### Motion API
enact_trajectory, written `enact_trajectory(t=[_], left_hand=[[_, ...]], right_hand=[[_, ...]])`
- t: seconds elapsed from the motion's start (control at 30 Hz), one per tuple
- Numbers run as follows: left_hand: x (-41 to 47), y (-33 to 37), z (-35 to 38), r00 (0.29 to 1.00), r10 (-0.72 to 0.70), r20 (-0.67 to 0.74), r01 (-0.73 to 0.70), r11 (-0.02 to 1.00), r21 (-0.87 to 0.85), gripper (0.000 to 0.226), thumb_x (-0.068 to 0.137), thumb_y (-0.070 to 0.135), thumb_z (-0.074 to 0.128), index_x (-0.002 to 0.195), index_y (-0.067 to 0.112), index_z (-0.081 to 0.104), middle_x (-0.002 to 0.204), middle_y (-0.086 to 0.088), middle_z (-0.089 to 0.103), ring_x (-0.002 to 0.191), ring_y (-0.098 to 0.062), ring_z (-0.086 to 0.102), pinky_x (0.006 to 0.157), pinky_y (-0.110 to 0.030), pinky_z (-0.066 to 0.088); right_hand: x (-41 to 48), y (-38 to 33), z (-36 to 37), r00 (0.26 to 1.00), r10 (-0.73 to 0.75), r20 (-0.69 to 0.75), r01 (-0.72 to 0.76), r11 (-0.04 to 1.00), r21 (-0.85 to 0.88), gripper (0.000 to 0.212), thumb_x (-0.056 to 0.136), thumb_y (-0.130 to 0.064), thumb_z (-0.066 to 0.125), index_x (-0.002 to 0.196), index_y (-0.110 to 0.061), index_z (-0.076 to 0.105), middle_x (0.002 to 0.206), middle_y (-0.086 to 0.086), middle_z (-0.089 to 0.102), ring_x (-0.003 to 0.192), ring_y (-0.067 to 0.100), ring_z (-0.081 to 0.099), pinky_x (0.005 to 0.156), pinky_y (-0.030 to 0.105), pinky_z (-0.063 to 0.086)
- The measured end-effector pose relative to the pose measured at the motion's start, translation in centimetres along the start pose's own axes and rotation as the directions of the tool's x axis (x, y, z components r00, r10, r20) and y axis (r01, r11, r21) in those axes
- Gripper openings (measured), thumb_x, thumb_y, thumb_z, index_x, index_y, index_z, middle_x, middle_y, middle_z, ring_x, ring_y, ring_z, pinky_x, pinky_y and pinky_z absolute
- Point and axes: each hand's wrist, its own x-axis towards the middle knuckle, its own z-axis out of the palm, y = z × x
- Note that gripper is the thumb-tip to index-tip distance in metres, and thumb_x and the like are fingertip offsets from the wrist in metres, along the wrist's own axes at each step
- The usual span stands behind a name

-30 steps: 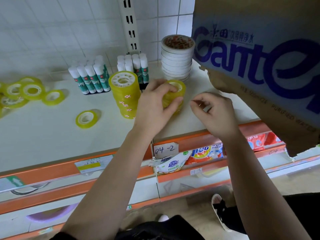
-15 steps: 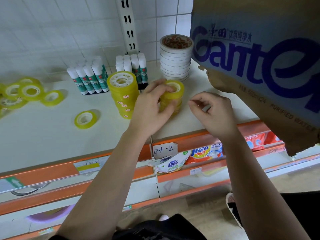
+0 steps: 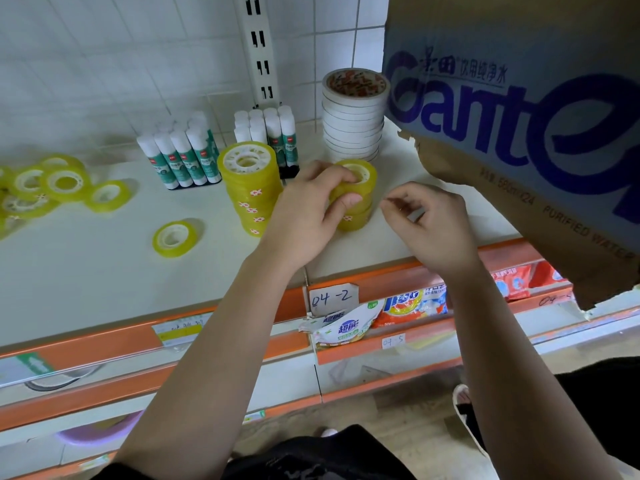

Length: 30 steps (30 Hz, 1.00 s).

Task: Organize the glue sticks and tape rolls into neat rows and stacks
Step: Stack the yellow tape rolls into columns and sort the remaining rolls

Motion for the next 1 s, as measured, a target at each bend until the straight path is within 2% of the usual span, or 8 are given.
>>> enact_trajectory(t=[0.13,0.27,0.37,0.63,0.77,0.83,0.9,1.0], left_hand=[[-0.1,0.2,-0.2,1.0,0.007,-0.003,-0.007,1.0,0.018,0.033,0.093,0.036,0.055,0.115,0.014,0.066,0.117,-0.007,0.059,0.104,-0.02,0.059,0.088,-0.038,0.051],[-0.2,0.3,-0.3,0.999,0.033,0.01,-0.034,0.994,0.105,0.038,0.095,0.039,0.049,0.119,0.014,0.065,0.122,-0.01,0.06,0.106,-0.026,0.062,0.089,-0.032,0.048],[-0.4,0.8,-0.3,0.999,0.042,0.023,-0.046,0.983,0.176,0.045,0.096,0.042,0.041,0.124,0.015,0.062,0.129,-0.013,0.058,0.113,-0.03,0.06,0.093,-0.037,0.049],[-0.8,1.5,-1.1,0.997,0.061,-0.045,-0.053,0.987,0.152,0.039,0.099,0.028,0.053,0.136,0.013,0.052,0.139,-0.011,0.052,0.122,-0.029,0.055,0.097,-0.037,0.045],[-1.5,2.9,-3.2,0.968,0.168,-0.188,-0.137,0.976,0.17,0.03,0.098,0.023,0.054,0.123,0.008,0.063,0.127,-0.011,0.061,0.115,-0.024,0.059,0.093,-0.031,0.048],[-2.1,3.1,-4.9,0.932,0.229,-0.28,-0.174,0.963,0.208,0.025,0.097,0.02,0.056,0.115,0.007,0.067,0.117,-0.009,0.065,0.104,-0.023,0.063,0.085,-0.032,0.051],[-3.0,2.7,-7.0,0.901,0.255,-0.351,-0.155,0.945,0.288,0.024,0.096,0.019,0.056,0.112,0.007,0.069,0.11,-0.008,0.067,0.096,-0.025,0.065,0.079,-0.038,0.052],[-4.4,1.2,-9.9,0.882,0.242,-0.404,-0.086,0.926,0.367,0.024,0.096,0.019,0.056,0.111,0.007,0.069,0.105,-0.009,0.067,0.089,-0.028,0.065,0.075,-0.043,0.052]], right_hand=[[-0.1,-0.1,0.0,1.0,0.001,-0.005,-0.001,1.0,0.003,0.013,0.087,-0.031,0.064,0.089,-0.019,0.069,0.081,-0.005,0.069,0.078,0.012,0.063,0.075,0.039,0.053],[0.0,-0.3,0.0,1.0,0.016,0.001,-0.016,1.0,-0.013,0.012,0.088,-0.029,0.064,0.089,-0.019,0.069,0.082,-0.005,0.069,0.079,0.012,0.063,0.075,0.036,0.052],[-0.1,-0.3,0.0,1.0,0.018,-0.005,-0.018,1.0,-0.017,0.011,0.088,-0.029,0.064,0.089,-0.019,0.069,0.083,-0.006,0.069,0.079,0.011,0.062,0.075,0.034,0.052],[0.1,-1.8,-0.8,0.99,0.02,-0.142,-0.019,1.0,0.009,0.009,0.09,-0.024,0.063,0.087,-0.017,0.068,0.081,-0.007,0.068,0.077,0.008,0.061,0.07,0.027,0.049],[0.9,-3.9,-1.2,0.943,-0.126,-0.307,0.119,0.992,-0.042,0.012,0.09,-0.02,0.062,0.088,-0.011,0.069,0.077,-0.001,0.066,0.071,0.015,0.061,0.064,0.034,0.05],[1.4,-5.6,-1.1,0.909,-0.215,-0.358,0.2,0.977,-0.077,0.013,0.091,-0.018,0.062,0.088,-0.008,0.07,0.078,0.001,0.065,0.069,0.014,0.058,0.064,0.03,0.049],[1.8,-7.9,-0.3,0.897,-0.268,-0.351,0.265,0.963,-0.057,0.012,0.091,-0.016,0.063,0.09,-0.008,0.071,0.081,0.002,0.064,0.072,0.011,0.056,0.064,0.024,0.046],[2.2,-11.3,1.6,0.884,-0.352,-0.307,0.37,0.929,0.0,0.011,0.091,-0.013,0.063,0.092,-0.006,0.071,0.083,-0.002,0.063,0.075,0.012,0.058,0.061,0.028,0.048]])
